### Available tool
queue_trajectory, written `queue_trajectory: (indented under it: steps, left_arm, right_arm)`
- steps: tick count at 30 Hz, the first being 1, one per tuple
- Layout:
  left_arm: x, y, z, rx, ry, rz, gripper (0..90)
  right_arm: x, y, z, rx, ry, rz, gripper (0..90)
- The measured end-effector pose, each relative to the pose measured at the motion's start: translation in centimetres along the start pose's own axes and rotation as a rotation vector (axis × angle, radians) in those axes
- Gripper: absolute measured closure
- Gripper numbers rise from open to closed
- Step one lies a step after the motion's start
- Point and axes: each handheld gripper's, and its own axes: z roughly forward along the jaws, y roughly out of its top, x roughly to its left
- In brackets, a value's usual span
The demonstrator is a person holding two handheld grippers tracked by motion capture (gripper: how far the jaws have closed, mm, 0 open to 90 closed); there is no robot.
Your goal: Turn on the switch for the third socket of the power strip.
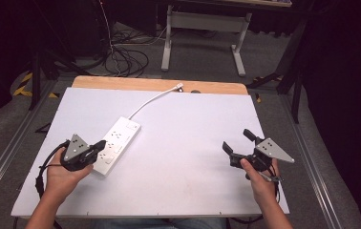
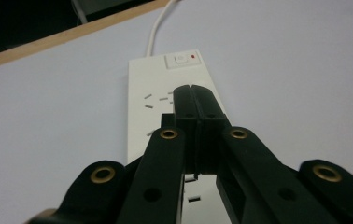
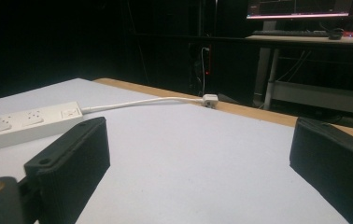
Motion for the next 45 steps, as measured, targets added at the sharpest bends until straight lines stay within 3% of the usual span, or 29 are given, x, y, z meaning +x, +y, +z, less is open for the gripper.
queue_trajectory:
  steps: [23, 45]
  left_arm:
    - [1.4, 0.0, -2.1, -0.178, 0.156, -0.075, 89.1]
    - [2.0, -0.2, -3.0, -0.242, 0.230, -0.118, 83.6]
  right_arm:
    - [0.0, 0.0, 0.0, -0.001, 0.001, -0.002, 5.3]
    - [0.0, 0.0, 0.0, -0.001, 0.001, -0.001, 5.3]
